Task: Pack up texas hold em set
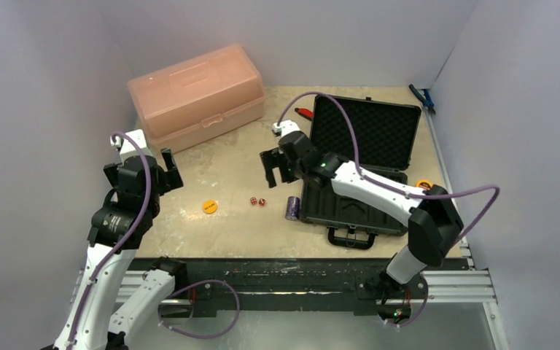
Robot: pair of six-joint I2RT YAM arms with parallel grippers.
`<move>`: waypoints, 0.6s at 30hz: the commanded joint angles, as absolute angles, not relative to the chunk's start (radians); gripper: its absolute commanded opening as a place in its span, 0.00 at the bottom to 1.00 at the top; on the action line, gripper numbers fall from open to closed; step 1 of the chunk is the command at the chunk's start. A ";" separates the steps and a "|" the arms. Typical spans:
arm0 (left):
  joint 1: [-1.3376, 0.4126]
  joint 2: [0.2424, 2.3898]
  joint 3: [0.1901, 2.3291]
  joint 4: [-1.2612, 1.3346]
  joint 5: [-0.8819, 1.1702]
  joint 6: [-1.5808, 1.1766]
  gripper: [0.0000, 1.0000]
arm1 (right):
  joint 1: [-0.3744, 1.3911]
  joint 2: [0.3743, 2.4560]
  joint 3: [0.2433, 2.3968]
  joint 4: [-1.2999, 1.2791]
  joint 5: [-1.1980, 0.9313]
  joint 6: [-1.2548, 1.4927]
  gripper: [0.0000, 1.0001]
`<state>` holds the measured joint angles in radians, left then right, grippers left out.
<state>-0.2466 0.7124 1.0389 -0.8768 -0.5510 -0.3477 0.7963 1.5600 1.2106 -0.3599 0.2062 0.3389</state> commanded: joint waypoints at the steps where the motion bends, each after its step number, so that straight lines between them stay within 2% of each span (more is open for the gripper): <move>1: -0.239 0.690 1.036 -0.844 -0.615 -0.358 1.00 | 0.893 1.642 1.345 -0.294 0.181 0.308 0.99; 18: -0.239 0.632 1.031 -0.840 -0.636 -0.386 1.00 | 1.127 2.075 1.804 -0.382 0.162 0.295 0.99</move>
<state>-0.2462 0.6445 1.0340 -0.8768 -0.6147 -0.3637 1.0832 2.0457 1.6993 -0.3519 0.1467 0.3233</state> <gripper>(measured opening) 0.998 0.987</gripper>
